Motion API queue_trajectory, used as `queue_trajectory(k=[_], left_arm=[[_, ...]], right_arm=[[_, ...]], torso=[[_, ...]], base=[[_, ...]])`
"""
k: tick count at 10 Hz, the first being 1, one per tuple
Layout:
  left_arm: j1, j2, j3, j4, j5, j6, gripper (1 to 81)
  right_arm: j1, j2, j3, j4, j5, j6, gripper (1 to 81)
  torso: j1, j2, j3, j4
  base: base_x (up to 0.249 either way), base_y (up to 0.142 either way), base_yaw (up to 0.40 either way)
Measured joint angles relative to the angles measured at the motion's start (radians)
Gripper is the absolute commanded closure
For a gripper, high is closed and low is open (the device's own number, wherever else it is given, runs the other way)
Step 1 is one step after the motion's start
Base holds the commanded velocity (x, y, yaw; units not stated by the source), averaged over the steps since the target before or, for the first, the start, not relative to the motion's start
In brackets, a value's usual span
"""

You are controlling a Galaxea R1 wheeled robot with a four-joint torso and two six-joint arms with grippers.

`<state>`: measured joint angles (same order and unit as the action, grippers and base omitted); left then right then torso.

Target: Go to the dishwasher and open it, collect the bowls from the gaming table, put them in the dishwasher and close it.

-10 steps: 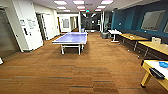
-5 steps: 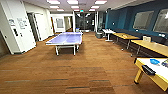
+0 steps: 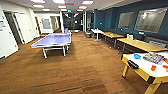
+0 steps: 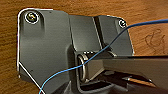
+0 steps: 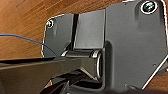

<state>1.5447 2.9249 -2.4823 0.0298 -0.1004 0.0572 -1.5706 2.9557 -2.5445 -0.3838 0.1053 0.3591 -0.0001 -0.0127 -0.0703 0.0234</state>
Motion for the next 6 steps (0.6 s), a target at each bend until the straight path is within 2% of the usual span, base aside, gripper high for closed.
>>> queue_trajectory(k=[6], left_arm=[[0.0,0.001,0.0,0.0,-0.001,0.0,1.0]], right_arm=[[0.003,0.006,-0.001,-0.001,0.0,0.0,1.0]], torso=[[0.0,0.0,0.0,0.0]], base=[[0.0,0.0,-0.34]])
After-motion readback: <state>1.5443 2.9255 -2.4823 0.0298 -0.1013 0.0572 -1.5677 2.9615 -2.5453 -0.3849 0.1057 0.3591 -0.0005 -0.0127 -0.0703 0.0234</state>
